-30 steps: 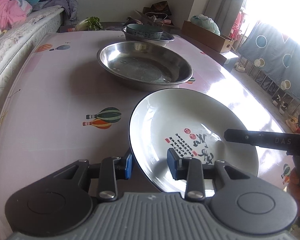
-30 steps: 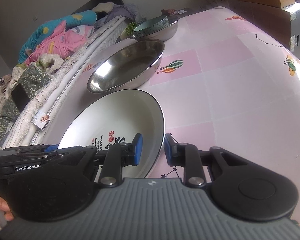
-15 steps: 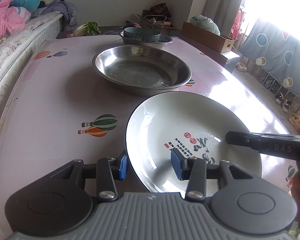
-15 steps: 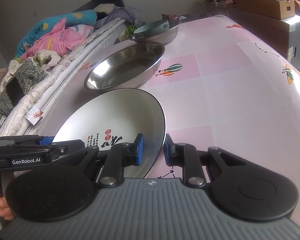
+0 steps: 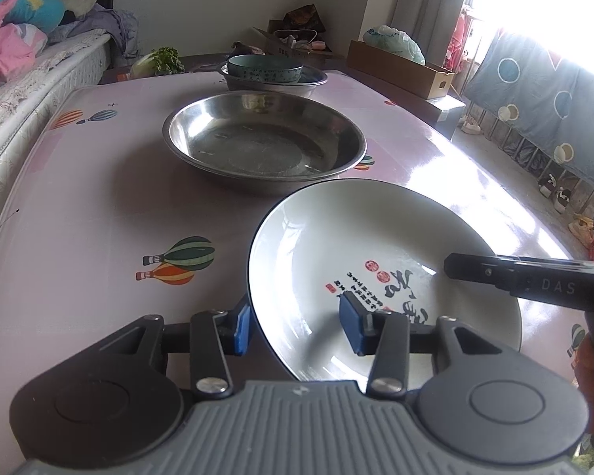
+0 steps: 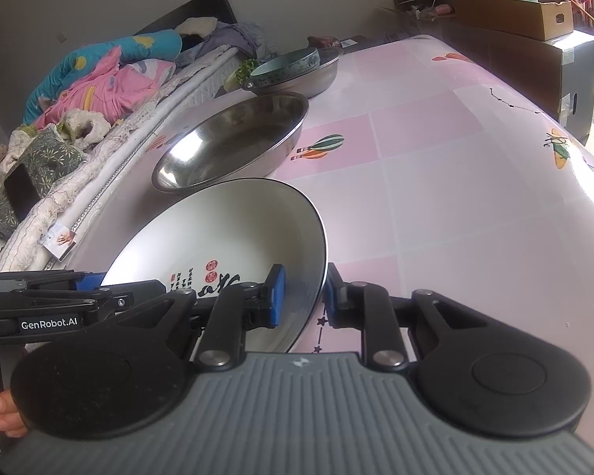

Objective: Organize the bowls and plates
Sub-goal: 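Carry the white plate with both grippers toward the stacked steel bowls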

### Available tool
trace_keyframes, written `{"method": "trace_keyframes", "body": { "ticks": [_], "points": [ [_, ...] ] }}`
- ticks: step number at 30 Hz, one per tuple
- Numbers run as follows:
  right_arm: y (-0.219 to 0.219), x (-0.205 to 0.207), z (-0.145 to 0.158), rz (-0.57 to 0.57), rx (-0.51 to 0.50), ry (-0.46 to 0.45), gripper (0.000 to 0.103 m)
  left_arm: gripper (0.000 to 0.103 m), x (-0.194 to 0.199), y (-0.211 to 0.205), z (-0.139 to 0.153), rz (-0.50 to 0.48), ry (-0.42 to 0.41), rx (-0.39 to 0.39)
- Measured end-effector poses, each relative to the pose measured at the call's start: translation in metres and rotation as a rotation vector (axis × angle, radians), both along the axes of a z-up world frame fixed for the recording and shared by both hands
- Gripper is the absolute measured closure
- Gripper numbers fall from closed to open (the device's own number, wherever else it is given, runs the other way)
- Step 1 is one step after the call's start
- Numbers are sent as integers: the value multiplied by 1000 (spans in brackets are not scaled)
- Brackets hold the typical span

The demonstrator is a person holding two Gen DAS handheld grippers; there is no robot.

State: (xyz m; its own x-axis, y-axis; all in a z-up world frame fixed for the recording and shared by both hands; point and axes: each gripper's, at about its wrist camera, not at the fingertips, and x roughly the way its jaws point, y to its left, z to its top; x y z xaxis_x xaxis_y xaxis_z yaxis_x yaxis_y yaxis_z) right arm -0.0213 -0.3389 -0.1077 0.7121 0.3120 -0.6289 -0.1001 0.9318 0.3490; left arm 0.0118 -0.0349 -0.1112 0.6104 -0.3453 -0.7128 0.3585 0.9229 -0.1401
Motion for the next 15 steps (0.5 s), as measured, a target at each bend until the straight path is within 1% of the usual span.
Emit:
{"method": "trace_keyframes", "body": {
  "ticks": [5,15],
  "points": [
    [4,-1,0,-6,-18,-15,81,52,0,-3,-1,-2,-13,2],
    [6,-2,3,-23,-19,-11,79,53,3,-4,1,27,-5,-14]
  ]
}}
